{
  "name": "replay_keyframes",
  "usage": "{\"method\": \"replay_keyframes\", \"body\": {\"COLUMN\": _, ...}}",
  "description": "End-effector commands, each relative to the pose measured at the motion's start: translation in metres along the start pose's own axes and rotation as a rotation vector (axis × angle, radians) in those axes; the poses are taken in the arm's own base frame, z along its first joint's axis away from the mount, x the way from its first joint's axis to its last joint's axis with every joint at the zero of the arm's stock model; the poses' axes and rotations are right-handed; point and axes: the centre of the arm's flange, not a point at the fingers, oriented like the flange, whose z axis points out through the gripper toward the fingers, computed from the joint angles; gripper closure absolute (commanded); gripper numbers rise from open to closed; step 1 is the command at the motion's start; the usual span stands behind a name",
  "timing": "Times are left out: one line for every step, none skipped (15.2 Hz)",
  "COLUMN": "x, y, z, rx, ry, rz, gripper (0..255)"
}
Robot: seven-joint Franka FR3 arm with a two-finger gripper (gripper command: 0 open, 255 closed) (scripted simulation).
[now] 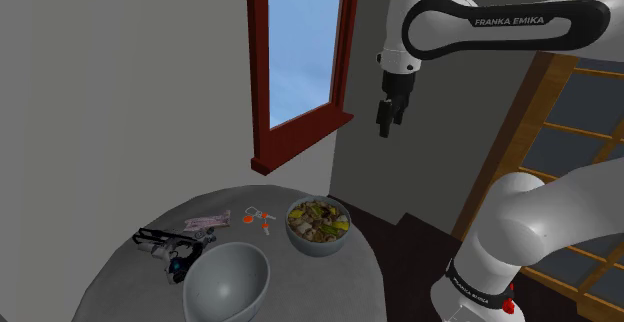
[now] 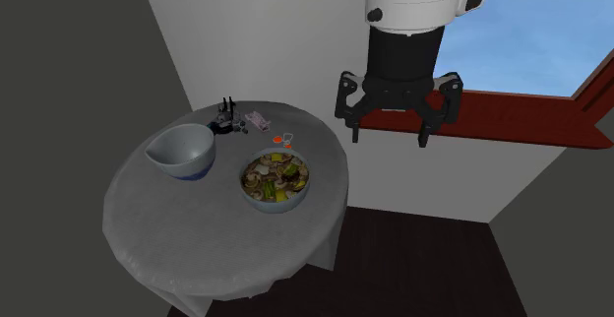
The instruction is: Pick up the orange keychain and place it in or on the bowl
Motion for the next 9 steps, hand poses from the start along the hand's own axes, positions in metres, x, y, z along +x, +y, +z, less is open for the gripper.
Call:
{"method": "replay_keyframes", "body": {"x": 0.0, "y": 0.0, "z": 0.0, "rx": 0.0, "ry": 0.0, "rz": 0.0, "gripper": 0}}
{"method": "replay_keyframes", "body": {"x": 0.008, "y": -0.005, "z": 0.008, "rx": 0.004, "ry": 0.004, "rz": -0.013, "gripper": 0}}
{"method": "replay_keyframes", "body": {"x": 0.017, "y": -0.01, "z": 0.015, "rx": 0.009, "ry": 0.007, "rz": -0.026, "gripper": 0}}
{"method": "replay_keyframes", "body": {"x": 0.025, "y": -0.016, "z": 0.023, "rx": 0.013, "ry": 0.011, "rz": -0.039, "gripper": 0}}
{"method": "replay_keyframes", "body": {"x": 0.033, "y": -0.021, "z": 0.031, "rx": 0.017, "ry": 0.015, "rz": -0.051, "gripper": 0}}
{"method": "replay_keyframes", "body": {"x": 0.042, "y": -0.027, "z": 0.038, "rx": 0.022, "ry": 0.019, "rz": -0.064, "gripper": 0}}
{"method": "replay_keyframes", "body": {"x": 0.05, "y": -0.033, "z": 0.046, "rx": 0.026, "ry": 0.022, "rz": -0.077, "gripper": 0}}
{"method": "replay_keyframes", "body": {"x": 0.058, "y": -0.038, "z": 0.053, "rx": 0.03, "ry": 0.026, "rz": -0.09, "gripper": 0}}
{"method": "replay_keyframes", "body": {"x": 0.066, "y": -0.045, "z": 0.06, "rx": 0.035, "ry": 0.03, "rz": -0.103, "gripper": 0}}
